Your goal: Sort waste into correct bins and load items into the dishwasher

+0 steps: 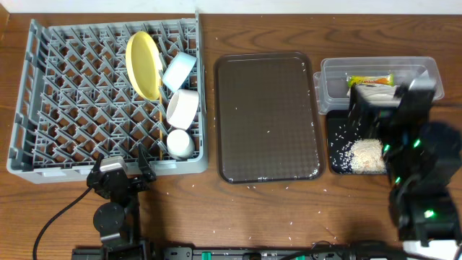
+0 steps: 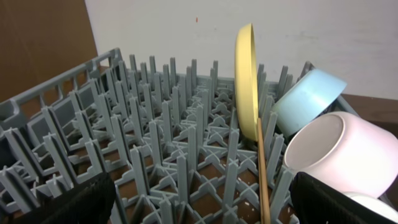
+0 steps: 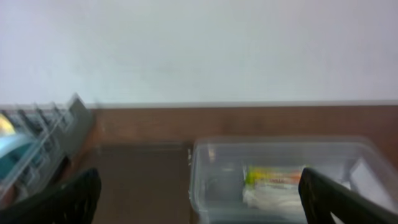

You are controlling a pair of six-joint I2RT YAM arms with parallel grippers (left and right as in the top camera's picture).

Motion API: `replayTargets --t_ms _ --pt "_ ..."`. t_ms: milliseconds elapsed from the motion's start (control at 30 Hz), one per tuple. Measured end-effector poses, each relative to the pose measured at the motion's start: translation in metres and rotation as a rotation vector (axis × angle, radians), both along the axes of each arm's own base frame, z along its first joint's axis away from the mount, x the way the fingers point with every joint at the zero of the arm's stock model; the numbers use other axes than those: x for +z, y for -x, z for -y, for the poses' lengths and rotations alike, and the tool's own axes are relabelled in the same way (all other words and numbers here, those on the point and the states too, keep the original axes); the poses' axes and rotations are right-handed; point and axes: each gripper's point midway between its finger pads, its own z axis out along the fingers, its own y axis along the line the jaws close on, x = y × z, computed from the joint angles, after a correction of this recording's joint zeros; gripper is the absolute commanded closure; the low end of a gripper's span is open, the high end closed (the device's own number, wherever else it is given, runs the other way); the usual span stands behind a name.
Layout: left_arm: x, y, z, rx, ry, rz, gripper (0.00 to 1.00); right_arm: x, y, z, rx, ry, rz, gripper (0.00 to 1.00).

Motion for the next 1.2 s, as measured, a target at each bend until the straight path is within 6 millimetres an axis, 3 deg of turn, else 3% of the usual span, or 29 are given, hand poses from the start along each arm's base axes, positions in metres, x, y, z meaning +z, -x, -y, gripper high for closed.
replayTargets --t_ms 67,167,433,900,1200 --pt "0.0 0.0 0.0 0.0 0.0 -0.001 0.09 -0.021 0.007 0.0 0.004 0.001 0.044 0.01" --pt "0.0 0.0 0.0 0.0 0.001 -0.001 0.09 -0.071 0.03 -0.005 0.027 0.006 0.072 0.01" --pt "0.0 0.0 0.0 0.0 0.001 -0.001 0.09 -0.127 0.057 -0.015 0.062 0.005 0.143 0.01" --pt "0.0 0.0 0.0 0.0 0.0 -0.001 0.09 -0.147 0.069 -0.011 0.049 0.008 0.133 0.01" --pt "0.0 0.0 0.0 0.0 0.0 -0.001 0.09 -0.147 0.07 -0.011 0.05 0.008 0.137 0.01"
